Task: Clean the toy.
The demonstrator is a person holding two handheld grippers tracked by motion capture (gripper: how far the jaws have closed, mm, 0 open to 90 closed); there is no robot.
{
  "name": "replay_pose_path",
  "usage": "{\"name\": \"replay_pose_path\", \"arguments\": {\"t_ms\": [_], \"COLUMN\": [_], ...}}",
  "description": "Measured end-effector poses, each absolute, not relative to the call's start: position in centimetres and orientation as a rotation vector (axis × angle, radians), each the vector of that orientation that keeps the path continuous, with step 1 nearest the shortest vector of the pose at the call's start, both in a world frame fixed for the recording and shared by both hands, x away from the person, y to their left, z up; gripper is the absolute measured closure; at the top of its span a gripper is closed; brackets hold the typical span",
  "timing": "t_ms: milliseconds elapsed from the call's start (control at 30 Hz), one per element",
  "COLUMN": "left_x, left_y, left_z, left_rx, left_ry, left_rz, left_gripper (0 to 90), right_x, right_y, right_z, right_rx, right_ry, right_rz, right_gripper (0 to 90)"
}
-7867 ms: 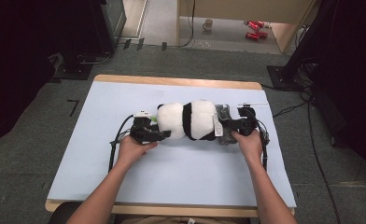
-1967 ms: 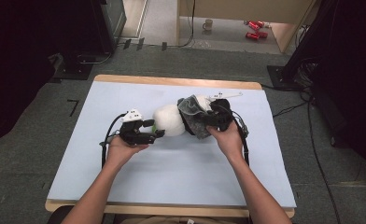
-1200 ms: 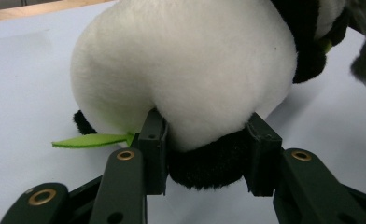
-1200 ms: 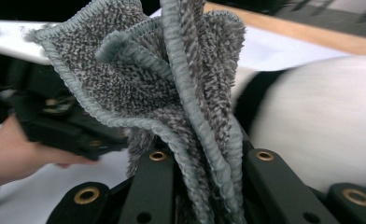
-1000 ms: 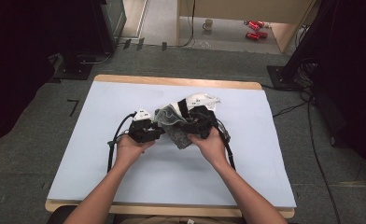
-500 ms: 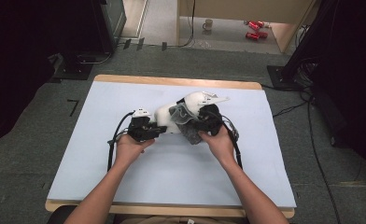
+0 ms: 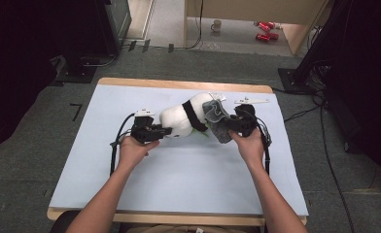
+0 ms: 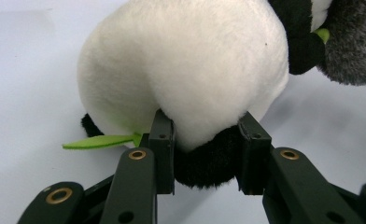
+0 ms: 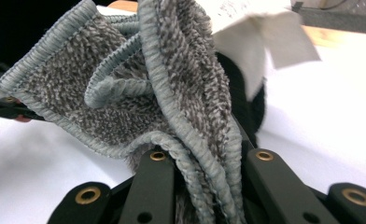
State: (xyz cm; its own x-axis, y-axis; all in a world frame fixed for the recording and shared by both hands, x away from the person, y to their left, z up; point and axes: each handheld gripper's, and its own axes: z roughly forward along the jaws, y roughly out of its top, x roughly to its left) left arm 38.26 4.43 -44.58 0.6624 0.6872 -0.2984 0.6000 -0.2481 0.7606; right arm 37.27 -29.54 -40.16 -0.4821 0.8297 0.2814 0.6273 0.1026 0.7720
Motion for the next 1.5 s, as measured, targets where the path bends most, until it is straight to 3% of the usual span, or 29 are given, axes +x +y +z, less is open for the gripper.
{"name": "replay_pose_path", "arguments": {"t_ms": [433, 600, 800, 1100, 1333, 1500], "left_x": [38.5, 38.5, 37.8, 35.8, 34.9, 35.1], "left_y": [4.7, 4.9, 4.6, 5.0, 4.1, 4.0], "left_z": [-44.8, -44.9, -44.3, -43.0, -43.6, -44.4], "left_rx": [1.935, 1.911, 1.915, 1.88, 1.904, 1.92], "left_ry": [1.004, 1.017, 1.014, 0.94, 0.942, 0.994], "left_rz": [0.09, 0.084, 0.09, 0.055, 0.032, 0.02], "left_gripper": [65.6, 65.6, 67.6, 70.1, 69.9, 69.7], "right_x": [37.7, 37.1, 35.8, 34.4, 34.4, 35.4], "right_y": [-33.0, -33.1, -29.7, -23.2, -18.9, -19.2], "right_z": [-41.8, -39.8, -37.1, -35.9, -37.8, -39.4], "right_rx": [1.628, 1.581, 1.418, 1.237, 1.176, 1.194], "right_ry": [2.089, 2.065, 2.126, 2.299, 2.43, 2.447], "right_rz": [1.201, 1.324, 1.437, 1.483, 1.395, 1.356], "right_gripper": [79.5, 79.6, 79.6, 79.5, 79.1, 78.7]}}
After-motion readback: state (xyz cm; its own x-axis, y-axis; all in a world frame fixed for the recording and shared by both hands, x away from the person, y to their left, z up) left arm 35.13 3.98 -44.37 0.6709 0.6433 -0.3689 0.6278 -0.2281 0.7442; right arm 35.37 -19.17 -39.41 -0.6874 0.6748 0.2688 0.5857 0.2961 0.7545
